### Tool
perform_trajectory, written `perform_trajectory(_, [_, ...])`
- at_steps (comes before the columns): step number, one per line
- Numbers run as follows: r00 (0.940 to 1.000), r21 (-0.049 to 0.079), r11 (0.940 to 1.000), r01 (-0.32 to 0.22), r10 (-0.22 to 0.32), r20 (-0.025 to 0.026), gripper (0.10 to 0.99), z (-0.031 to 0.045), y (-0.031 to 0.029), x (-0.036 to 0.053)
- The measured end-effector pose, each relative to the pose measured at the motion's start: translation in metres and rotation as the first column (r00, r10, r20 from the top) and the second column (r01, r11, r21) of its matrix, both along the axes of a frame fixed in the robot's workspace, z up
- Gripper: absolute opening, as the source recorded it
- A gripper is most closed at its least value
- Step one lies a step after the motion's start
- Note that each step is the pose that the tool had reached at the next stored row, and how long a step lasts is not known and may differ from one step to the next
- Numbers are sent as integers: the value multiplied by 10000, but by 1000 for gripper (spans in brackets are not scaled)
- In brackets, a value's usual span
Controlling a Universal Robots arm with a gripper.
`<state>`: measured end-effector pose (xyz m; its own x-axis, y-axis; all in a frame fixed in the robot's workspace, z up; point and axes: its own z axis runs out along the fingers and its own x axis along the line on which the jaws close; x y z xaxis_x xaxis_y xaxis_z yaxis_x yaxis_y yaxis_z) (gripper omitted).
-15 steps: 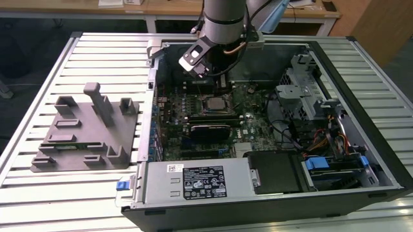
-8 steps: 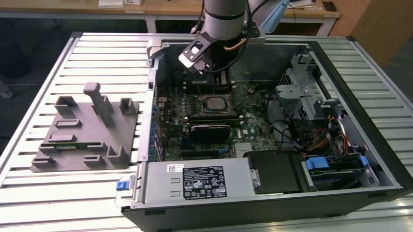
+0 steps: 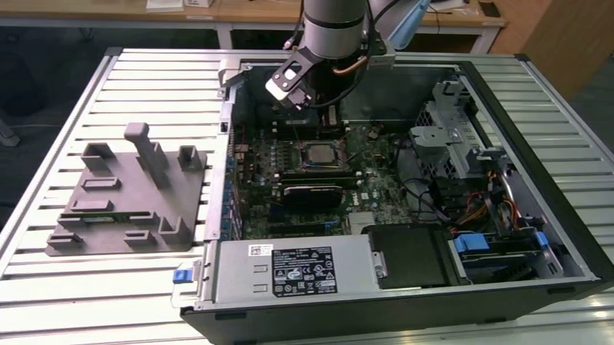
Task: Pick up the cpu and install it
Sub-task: 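Close the cpu cover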
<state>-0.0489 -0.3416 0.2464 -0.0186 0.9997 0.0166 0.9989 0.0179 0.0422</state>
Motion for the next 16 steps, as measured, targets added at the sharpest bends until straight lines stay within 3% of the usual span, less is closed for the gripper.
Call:
perform_trajectory(9, [10000,-4,10000,0,0,-3,106,10,-1,0])
perform_trajectory(16, [10000,2,10000,0,0,1,106,111,0,0])
